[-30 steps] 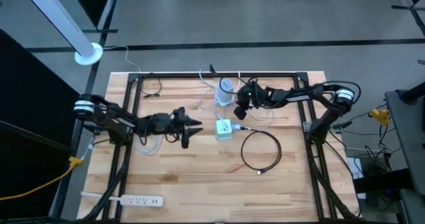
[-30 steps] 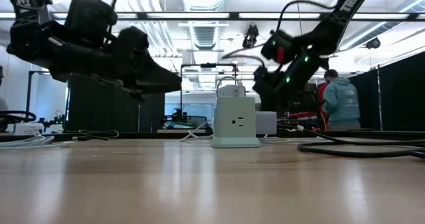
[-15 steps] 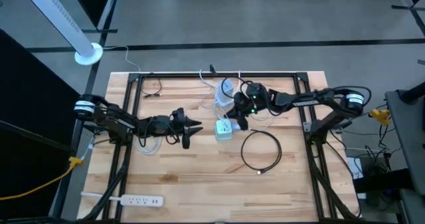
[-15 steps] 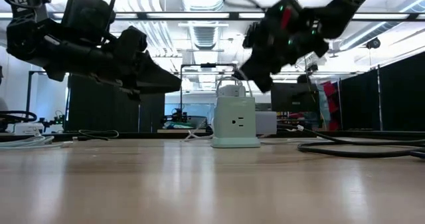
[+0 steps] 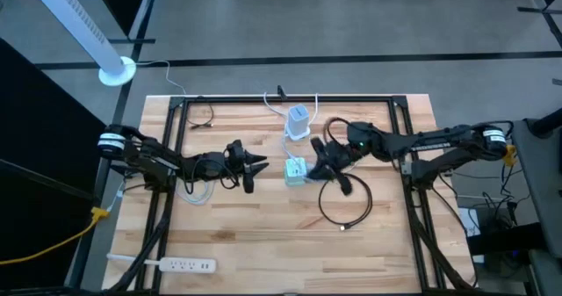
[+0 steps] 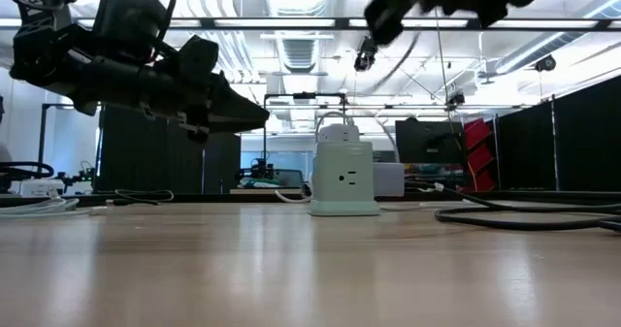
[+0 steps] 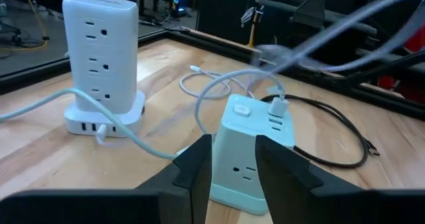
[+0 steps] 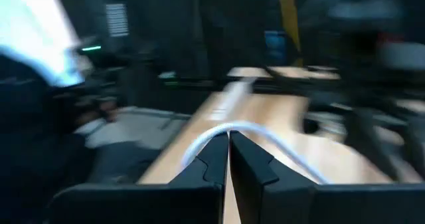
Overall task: Insert USB
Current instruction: Adjust the violet USB cable in the top white outlet
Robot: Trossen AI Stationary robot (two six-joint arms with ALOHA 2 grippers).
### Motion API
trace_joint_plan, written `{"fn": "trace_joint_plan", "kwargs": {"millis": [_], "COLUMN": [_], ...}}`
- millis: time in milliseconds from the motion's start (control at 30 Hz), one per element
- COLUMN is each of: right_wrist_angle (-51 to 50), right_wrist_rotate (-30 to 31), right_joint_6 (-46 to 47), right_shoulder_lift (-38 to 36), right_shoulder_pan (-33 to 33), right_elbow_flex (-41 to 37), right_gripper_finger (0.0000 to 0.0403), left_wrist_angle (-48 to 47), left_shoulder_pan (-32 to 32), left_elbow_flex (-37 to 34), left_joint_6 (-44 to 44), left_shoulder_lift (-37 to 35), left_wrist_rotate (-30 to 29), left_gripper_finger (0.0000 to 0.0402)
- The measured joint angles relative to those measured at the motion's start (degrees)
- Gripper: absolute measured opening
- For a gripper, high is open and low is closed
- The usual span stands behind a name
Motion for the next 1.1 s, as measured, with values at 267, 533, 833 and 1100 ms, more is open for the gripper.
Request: {"fn": "trace_joint_plan", "kwargs": {"millis": [267,533,833,1100], "right_wrist_angle": [-2.8,-2.0,4.4,-4.9], "right_wrist_rotate": [1.3,25.2,27.7,15.5], "right_joint_6": [-2.9,-2.0,-0.8,4.6], "right_shoulder_lift": [0.0,4.0,5.1,4.4], "right_shoulder_pan": [4.2,2.8,-2.3,1.0], "right_elbow_flex": [0.0,0.0,0.0,0.0], "right_gripper_finger": [0.0,0.0,0.0,0.0], "left_wrist_angle": [0.0,0.0,-0.3,-4.5], "left_shoulder_pan": [0.0,0.1,0.0,0.0], "left_elbow_flex": [0.0,0.0,0.0,0.0], "left_joint_6": [0.0,1.4,4.2,5.0], "left_shoulder_lift": [0.0,0.0,0.0,0.0], "left_wrist_rotate": [-1.3,-1.4,-1.4,3.8], "left_gripper_finger": [0.0104,0.0109,0.0105,0.0108]}}
